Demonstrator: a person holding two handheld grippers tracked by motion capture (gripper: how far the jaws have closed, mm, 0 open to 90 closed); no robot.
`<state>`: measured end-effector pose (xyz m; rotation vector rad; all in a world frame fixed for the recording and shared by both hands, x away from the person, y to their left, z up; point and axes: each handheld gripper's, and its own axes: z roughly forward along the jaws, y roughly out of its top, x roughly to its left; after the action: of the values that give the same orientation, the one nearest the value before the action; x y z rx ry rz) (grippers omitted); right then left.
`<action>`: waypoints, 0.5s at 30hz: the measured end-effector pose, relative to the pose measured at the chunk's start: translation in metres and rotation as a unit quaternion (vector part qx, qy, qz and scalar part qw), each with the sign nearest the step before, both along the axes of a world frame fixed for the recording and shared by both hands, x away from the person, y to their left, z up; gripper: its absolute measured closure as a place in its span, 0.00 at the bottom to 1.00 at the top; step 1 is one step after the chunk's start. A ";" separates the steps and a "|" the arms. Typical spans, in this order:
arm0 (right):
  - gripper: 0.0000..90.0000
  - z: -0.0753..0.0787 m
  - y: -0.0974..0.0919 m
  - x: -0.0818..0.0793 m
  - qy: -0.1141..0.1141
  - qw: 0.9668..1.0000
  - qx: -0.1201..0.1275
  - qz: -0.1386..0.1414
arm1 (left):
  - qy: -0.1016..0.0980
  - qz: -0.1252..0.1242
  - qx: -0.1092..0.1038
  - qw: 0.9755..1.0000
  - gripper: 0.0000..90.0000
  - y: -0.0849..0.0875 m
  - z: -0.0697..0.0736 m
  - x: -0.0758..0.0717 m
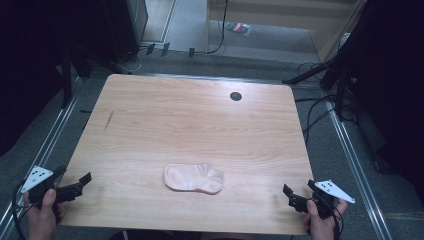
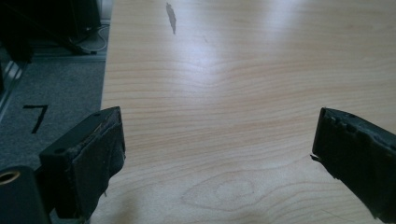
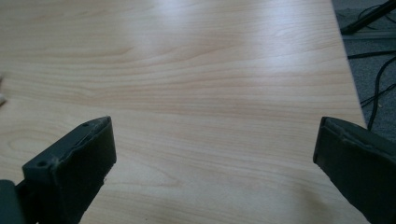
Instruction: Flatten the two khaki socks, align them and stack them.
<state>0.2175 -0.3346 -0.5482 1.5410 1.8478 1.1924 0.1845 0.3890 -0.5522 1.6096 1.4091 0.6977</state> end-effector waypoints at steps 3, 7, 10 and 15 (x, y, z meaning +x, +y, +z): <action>0.00 0.000 0.001 -0.001 -0.004 1.000 -0.005 0.004 | 0.000 0.004 -0.005 1.000 0.03 0.000 0.000 0.000; 0.00 0.000 -0.001 -0.002 -0.005 1.000 0.004 -0.007 | -0.002 0.018 -0.030 0.999 0.03 0.005 -0.001 -0.001; 0.00 0.000 -0.001 -0.001 0.002 1.000 0.003 -0.011 | -0.005 0.021 -0.029 0.999 0.03 0.006 -0.001 -0.001; 0.00 -0.001 -0.004 0.000 0.008 1.000 0.012 -0.020 | -0.005 0.019 -0.028 0.999 0.03 0.005 -0.001 -0.001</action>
<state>0.2179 -0.3384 -0.5488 1.5975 1.8117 1.1907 0.1837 0.3939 -0.5529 1.5378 1.4431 0.6798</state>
